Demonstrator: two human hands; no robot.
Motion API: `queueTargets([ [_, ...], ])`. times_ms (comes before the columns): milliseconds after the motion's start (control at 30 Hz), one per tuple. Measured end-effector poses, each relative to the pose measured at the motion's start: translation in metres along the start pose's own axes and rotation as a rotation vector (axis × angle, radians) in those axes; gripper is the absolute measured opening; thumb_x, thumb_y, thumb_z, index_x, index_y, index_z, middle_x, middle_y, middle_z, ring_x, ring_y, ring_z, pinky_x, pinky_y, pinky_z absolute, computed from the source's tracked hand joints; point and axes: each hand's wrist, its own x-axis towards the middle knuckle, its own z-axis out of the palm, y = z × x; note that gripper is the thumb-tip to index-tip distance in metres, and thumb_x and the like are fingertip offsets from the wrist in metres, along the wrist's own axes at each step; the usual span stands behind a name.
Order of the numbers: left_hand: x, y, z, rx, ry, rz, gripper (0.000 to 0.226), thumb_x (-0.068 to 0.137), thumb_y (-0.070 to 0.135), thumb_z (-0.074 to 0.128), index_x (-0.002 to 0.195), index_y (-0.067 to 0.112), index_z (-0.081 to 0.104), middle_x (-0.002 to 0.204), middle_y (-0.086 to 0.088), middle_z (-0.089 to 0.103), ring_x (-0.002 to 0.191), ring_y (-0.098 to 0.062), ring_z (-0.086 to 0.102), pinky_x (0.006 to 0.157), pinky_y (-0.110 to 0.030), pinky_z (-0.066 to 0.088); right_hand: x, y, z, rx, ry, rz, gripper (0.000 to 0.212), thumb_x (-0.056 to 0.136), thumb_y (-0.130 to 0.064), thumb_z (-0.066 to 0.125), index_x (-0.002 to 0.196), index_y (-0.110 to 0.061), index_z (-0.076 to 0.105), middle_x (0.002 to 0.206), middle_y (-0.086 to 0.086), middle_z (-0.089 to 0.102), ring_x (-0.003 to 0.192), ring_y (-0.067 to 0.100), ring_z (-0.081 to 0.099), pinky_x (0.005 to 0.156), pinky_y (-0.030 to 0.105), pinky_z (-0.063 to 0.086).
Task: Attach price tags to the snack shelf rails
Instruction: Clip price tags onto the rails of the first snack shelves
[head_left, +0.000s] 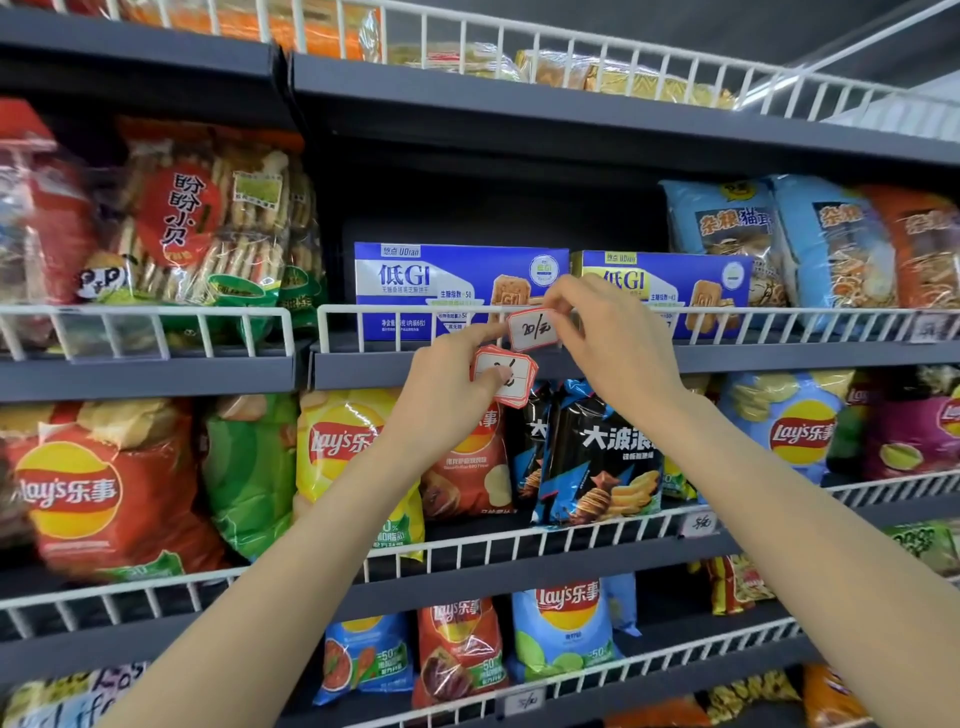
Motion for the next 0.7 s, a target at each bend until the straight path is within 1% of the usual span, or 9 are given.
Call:
queueTargets([
  [67,0.0,0.001,0.0,0.022,0.009,-0.002,0.047,0.091,0.014,0.056,0.136,0.024,0.046,0.12,-0.006,0.064,0.111,-0.021,0.059,0.094,-0.038,0.05,-0.001,0.0,0.001,-0.009,-0.009,-0.003,0.017,0.096,-0.028,0.047,0.104,-0.016,0.054,0.104,0.0,0.057,0.088,0.011,0.053,0.052,0.016,0.032],
  [167,0.0,0.003,-0.001,0.03,0.006,-0.002,0.048,0.091,0.015,0.056,0.137,0.023,0.045,0.122,-0.007,0.063,0.113,-0.022,0.058,0.096,-0.039,0.049,-0.002,0.001,0.001,-0.018,-0.007,-0.004,0.018,0.095,-0.028,0.049,0.103,-0.014,0.056,0.108,0.002,0.054,0.088,0.013,0.055,0.057,0.023,0.04],
  [267,0.001,0.003,0.0,0.028,0.003,-0.009,0.048,0.091,0.015,0.056,0.137,0.023,0.044,0.126,-0.003,0.06,0.114,-0.019,0.058,0.095,-0.038,0.05,0.002,0.001,-0.002,-0.049,-0.042,-0.019,0.017,0.095,-0.026,0.049,0.104,-0.013,0.055,0.109,0.002,0.054,0.092,0.014,0.055,0.059,0.023,0.038],
  [367,0.001,0.004,0.0,0.045,0.015,-0.009,0.047,0.092,0.016,0.055,0.137,0.023,0.044,0.123,-0.007,0.062,0.111,-0.021,0.059,0.091,-0.033,0.049,0.007,0.001,-0.005,-0.118,-0.083,-0.065,0.011,0.094,-0.021,0.053,0.104,-0.016,0.053,0.107,0.001,0.054,0.091,0.017,0.055,0.058,0.027,0.042],
  [433,0.001,0.004,0.001,0.052,0.022,-0.013,0.047,0.092,0.016,0.055,0.137,0.023,0.045,0.122,-0.007,0.062,0.11,-0.02,0.059,0.087,-0.028,0.049,0.01,0.002,-0.006,-0.179,-0.12,-0.103,0.014,0.092,-0.019,0.055,0.106,-0.019,0.05,0.106,0.0,0.052,0.084,0.015,0.052,0.055,0.027,0.038],
  [500,0.002,0.004,0.001,0.053,0.025,-0.016,0.046,0.092,0.017,0.055,0.137,0.023,0.045,0.12,-0.007,0.063,0.108,-0.019,0.059,0.084,-0.025,0.048,0.012,0.003,-0.006,-0.222,-0.149,-0.124,0.018,0.092,-0.02,0.056,0.109,-0.021,0.048,0.106,0.001,0.05,0.078,0.013,0.045,0.053,0.027,0.034],
  [600,0.003,0.003,-0.001,0.034,0.016,-0.021,0.046,0.092,0.017,0.055,0.136,0.024,0.045,0.122,-0.005,0.063,0.107,-0.017,0.06,0.085,-0.028,0.051,0.01,0.003,-0.006,-0.243,-0.144,-0.126,0.02,0.093,-0.019,0.055,0.111,-0.021,0.047,0.106,0.002,0.049,0.076,0.013,0.044,0.052,0.027,0.036],
  [700,0.004,0.003,-0.003,0.013,0.015,-0.036,0.044,0.092,0.018,0.055,0.135,0.022,0.048,0.123,-0.005,0.062,0.108,-0.017,0.06,0.09,-0.035,0.053,0.005,0.002,-0.005,-0.146,-0.102,-0.095,0.017,0.092,-0.017,0.055,0.109,-0.018,0.052,0.108,0.002,0.051,0.087,0.016,0.052,0.055,0.028,0.038],
])
